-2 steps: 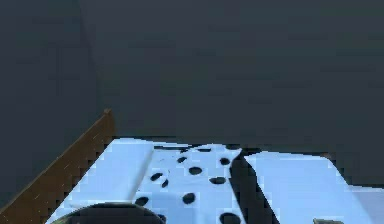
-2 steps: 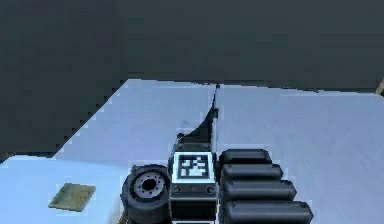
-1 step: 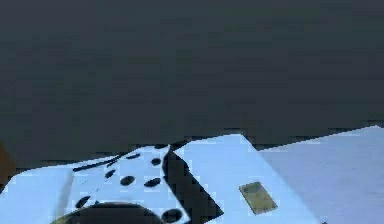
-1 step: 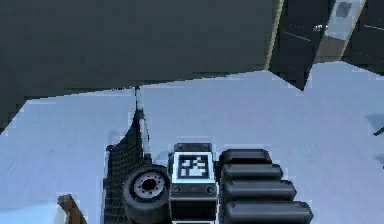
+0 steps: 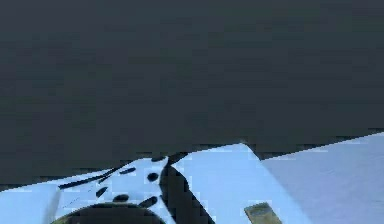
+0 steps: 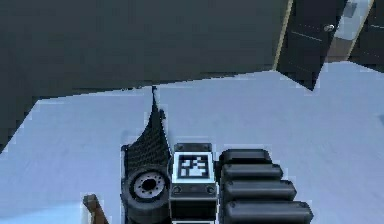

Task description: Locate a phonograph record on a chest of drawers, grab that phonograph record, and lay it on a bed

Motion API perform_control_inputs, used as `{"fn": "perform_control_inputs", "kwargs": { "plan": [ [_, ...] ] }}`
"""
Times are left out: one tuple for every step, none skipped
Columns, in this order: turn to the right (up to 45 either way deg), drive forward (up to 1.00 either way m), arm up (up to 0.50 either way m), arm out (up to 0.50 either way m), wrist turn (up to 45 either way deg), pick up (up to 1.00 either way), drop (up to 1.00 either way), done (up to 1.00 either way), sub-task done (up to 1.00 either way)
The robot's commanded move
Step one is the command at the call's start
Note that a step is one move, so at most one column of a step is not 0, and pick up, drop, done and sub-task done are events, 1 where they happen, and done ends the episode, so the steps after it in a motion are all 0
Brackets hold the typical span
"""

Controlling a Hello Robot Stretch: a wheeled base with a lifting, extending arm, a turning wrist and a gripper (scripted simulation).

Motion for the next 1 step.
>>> {"fn": "perform_control_inputs", "kwargs": {
  "plan": [
    [-45.0,0.0,0.0,0.0,0.0,0.0,0.0,0.0,0.0]
  ]
}}
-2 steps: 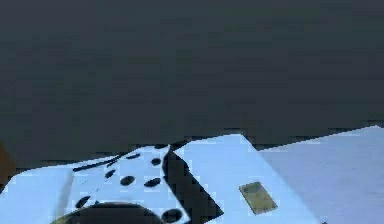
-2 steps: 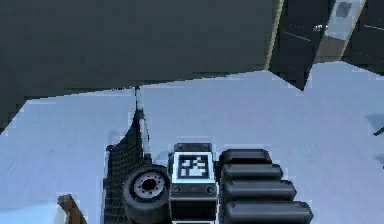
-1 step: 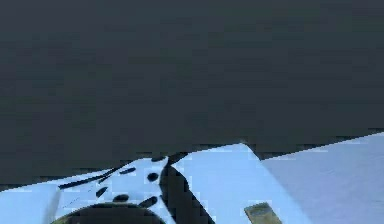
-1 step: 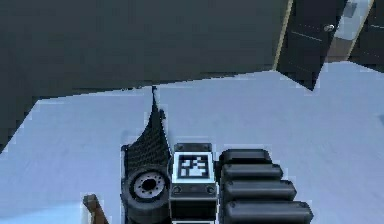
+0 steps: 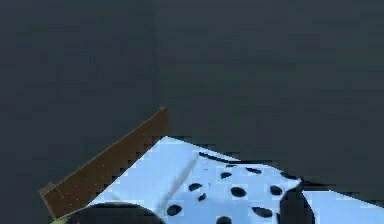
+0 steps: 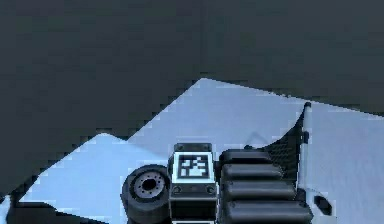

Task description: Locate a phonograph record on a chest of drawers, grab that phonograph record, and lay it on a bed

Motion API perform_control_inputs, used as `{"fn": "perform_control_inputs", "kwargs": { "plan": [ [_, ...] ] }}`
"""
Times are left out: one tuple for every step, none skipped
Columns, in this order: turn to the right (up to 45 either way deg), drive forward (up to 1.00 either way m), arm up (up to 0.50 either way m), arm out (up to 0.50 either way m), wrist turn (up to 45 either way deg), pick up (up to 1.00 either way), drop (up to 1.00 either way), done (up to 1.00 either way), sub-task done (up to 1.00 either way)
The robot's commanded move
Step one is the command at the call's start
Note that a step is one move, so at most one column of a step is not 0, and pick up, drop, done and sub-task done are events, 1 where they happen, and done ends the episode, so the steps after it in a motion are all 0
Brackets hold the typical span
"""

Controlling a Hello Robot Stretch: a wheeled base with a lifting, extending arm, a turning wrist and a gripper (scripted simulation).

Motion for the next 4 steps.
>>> {"fn": "perform_control_inputs", "kwargs": {
  "plan": [
    [-45.0,0.0,0.0,0.0,0.0,0.0,0.0,0.0,0.0],
    [-39.0,0.0,0.0,0.0,0.0,0.0,0.0,0.0,0.0],
    [0.0,0.0,0.0,0.38,0.0,0.0,0.0,0.0,0.0],
    [0.0,0.0,0.0,0.0,45.0,0.0,0.0,0.0,0.0]
  ]
}}
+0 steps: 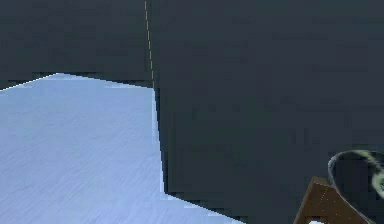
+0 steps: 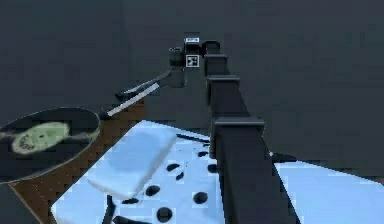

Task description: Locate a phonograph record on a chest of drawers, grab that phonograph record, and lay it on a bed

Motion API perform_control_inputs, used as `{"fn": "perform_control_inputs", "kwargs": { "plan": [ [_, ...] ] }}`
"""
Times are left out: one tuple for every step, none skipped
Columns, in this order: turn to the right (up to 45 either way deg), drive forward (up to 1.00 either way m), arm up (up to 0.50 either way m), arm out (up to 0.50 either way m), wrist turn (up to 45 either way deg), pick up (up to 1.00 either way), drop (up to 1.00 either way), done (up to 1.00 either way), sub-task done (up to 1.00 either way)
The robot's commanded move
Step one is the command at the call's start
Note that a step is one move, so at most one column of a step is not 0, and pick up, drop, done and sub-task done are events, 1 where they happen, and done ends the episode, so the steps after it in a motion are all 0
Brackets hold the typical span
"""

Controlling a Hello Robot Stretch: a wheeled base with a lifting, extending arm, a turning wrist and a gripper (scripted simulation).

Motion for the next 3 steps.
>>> {"fn": "perform_control_inputs", "kwargs": {
  "plan": [
    [0.0,0.0,0.0,0.0,45.0,0.0,0.0,0.0,0.0],
    [0.0,0.0,0.0,0.0,45.0,0.0,0.0,0.0,0.0],
    [0.0,0.0,0.0,0.0,12.0,0.0,0.0,0.0,0.0]
  ]
}}
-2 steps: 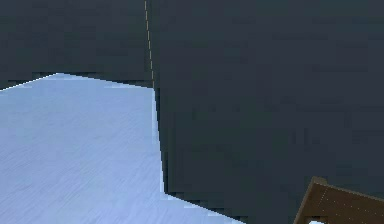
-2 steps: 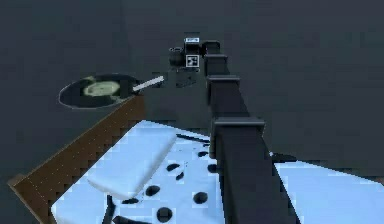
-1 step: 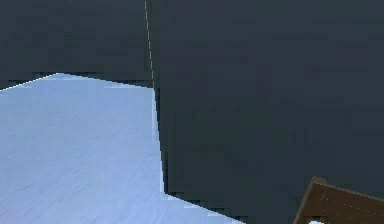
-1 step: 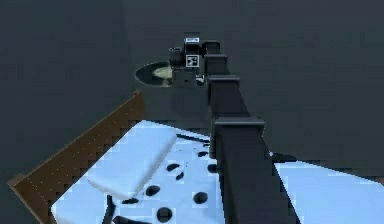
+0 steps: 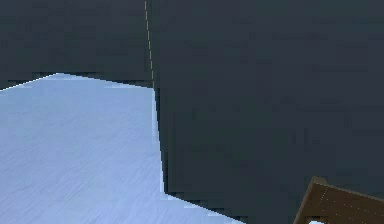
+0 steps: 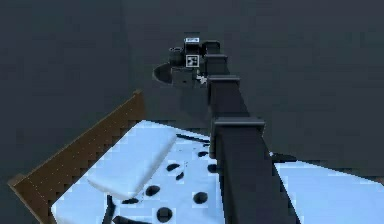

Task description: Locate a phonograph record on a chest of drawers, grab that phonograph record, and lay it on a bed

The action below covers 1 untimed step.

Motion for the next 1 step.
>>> {"fn": "perform_control_inputs", "kwargs": {
  "plan": [
    [0.0,0.0,-0.4,0.0,0.0,0.0,0.0,0.0,0.0]
  ]
}}
